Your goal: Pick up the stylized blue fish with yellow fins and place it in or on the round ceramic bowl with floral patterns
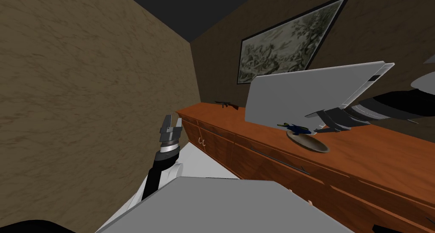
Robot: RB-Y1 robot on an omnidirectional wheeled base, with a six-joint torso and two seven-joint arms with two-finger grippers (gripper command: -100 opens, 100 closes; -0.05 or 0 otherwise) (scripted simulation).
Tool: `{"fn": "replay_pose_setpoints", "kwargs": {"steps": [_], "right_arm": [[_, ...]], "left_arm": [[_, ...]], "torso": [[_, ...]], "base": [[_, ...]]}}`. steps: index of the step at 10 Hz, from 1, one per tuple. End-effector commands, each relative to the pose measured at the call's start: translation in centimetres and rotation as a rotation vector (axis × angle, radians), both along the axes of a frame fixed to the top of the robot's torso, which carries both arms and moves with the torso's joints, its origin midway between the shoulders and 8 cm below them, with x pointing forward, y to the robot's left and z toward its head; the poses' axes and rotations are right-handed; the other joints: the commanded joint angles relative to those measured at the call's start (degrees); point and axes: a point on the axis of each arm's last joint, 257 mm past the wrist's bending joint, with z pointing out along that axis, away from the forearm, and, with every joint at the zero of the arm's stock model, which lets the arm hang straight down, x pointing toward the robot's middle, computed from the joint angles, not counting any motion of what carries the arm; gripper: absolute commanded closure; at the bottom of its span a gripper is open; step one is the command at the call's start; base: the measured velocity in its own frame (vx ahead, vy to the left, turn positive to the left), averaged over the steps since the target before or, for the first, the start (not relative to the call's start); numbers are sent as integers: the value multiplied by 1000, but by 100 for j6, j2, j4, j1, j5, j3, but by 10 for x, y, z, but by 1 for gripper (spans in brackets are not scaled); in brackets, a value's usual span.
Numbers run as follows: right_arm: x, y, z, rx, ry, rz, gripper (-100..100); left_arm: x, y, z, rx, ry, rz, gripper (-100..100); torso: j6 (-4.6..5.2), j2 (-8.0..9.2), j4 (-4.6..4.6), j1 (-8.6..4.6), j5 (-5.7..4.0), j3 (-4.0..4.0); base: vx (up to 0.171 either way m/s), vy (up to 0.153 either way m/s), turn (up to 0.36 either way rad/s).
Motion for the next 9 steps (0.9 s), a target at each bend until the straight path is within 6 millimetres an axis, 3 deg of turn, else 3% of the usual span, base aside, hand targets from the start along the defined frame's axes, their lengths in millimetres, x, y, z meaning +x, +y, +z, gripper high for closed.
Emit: {"fn": "replay_pose_setpoints", "kwargs": {"steps": [1,3,4,9], "right_arm": [[-8,-1,15,4,2,-21,-100],[-10,-1,14,3,0,-22,-100],[-11,-1,14,4,2,-23,0],[-11,-1,14,4,1,-23,0]], "left_arm": [[0,0,0,0,0,0,0],[0,0,0,0,0,0,0],[0,0,0,0,0,0,0],[0,0,0,0,0,0,0]], "torso": [[0,0,0,0,0,0],[-1,-3,-1,5,2,-2],[1,-7,-2,8,1,-4],[0,-13,-4,13,3,-8]], "base": [[-19,-22,129],[-16,-19,60],[0,0,0],[0,0,0]]}}
